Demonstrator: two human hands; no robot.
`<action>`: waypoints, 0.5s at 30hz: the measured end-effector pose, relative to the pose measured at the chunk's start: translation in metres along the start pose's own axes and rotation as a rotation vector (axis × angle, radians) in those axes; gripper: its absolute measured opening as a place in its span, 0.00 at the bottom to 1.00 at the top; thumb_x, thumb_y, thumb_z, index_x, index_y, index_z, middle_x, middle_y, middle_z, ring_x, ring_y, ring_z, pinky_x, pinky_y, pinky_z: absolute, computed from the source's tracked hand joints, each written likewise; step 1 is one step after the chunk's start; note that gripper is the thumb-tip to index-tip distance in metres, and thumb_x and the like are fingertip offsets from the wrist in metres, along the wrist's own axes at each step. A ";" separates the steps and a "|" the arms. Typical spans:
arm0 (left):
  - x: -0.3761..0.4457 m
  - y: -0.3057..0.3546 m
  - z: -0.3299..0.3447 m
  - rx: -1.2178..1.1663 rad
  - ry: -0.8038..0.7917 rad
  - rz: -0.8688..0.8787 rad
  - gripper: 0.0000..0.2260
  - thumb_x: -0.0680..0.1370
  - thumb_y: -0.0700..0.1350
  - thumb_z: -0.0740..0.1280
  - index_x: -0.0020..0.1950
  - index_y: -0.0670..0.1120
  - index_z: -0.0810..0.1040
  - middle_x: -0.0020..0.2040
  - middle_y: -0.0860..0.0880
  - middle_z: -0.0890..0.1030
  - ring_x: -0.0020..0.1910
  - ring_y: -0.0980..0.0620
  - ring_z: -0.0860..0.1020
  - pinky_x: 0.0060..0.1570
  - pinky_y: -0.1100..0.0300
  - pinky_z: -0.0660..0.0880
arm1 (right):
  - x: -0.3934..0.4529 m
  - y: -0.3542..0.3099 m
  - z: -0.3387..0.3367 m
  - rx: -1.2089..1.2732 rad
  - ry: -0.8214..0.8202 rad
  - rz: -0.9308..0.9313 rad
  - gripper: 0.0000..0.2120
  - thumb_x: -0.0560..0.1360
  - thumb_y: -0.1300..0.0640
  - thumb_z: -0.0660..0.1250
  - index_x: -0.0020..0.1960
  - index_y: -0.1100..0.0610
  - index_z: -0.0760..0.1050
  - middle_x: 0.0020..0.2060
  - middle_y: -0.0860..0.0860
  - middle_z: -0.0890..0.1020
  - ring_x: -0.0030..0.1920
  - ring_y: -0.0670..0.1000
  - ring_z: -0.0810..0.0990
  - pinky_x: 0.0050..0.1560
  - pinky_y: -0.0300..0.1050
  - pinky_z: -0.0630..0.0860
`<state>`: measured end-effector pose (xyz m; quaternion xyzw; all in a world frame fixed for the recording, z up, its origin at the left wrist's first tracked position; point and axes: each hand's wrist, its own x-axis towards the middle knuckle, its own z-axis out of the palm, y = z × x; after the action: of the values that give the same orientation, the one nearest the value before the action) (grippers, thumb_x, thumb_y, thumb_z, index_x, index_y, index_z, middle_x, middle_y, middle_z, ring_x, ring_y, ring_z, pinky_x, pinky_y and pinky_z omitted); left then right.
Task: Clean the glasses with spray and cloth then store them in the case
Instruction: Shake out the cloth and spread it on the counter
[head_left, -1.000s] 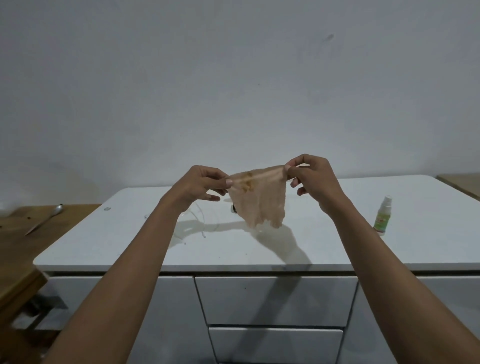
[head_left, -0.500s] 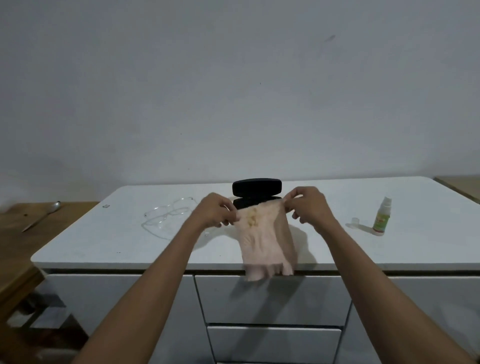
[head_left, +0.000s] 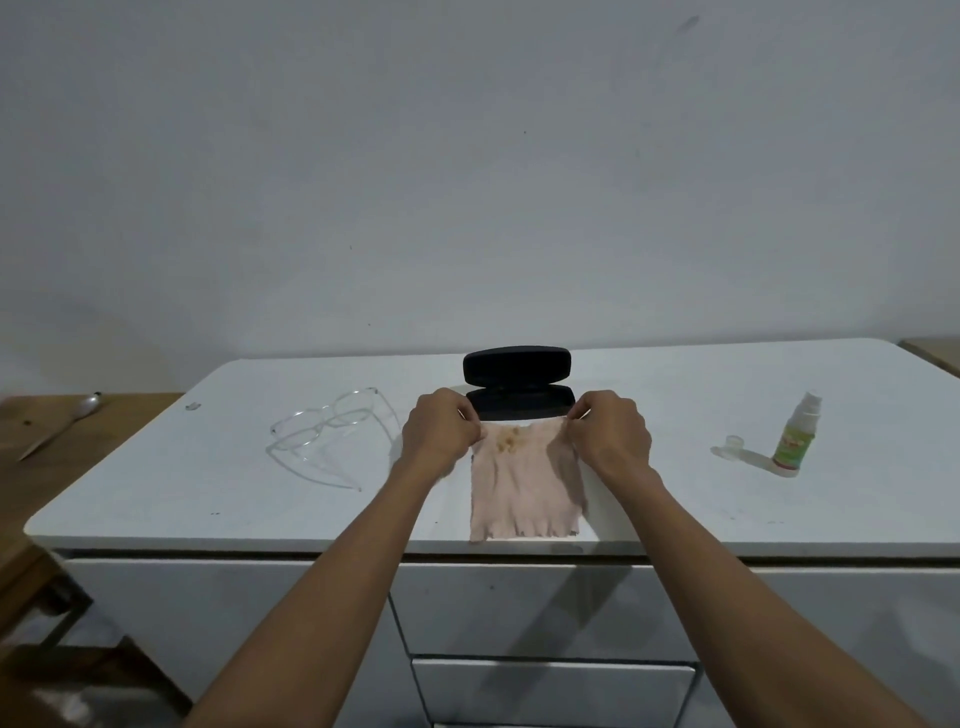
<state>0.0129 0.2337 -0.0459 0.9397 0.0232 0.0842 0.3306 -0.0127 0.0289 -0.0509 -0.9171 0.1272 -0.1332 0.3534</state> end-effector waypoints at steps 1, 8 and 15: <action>0.001 0.001 0.002 0.008 0.004 0.001 0.06 0.70 0.41 0.76 0.35 0.49 0.84 0.35 0.54 0.82 0.36 0.50 0.82 0.35 0.61 0.76 | 0.002 0.000 0.001 -0.017 0.006 -0.010 0.11 0.71 0.64 0.64 0.47 0.54 0.83 0.45 0.53 0.85 0.43 0.57 0.79 0.41 0.44 0.71; 0.003 0.003 0.005 0.065 0.126 0.058 0.10 0.71 0.44 0.74 0.49 0.49 0.78 0.40 0.50 0.83 0.40 0.46 0.81 0.36 0.57 0.73 | 0.005 -0.005 0.004 -0.063 0.034 -0.060 0.14 0.71 0.64 0.62 0.54 0.54 0.78 0.47 0.52 0.83 0.46 0.59 0.79 0.45 0.49 0.76; -0.014 0.006 -0.004 0.085 -0.028 0.275 0.03 0.72 0.44 0.74 0.43 0.52 0.85 0.44 0.55 0.84 0.42 0.54 0.80 0.37 0.61 0.72 | -0.004 -0.022 -0.001 -0.206 -0.205 -0.252 0.07 0.75 0.55 0.69 0.51 0.50 0.84 0.47 0.47 0.82 0.48 0.53 0.81 0.44 0.45 0.74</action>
<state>-0.0015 0.2298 -0.0410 0.9482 -0.1068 0.1146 0.2762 -0.0142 0.0450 -0.0359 -0.9659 -0.0123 -0.0684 0.2494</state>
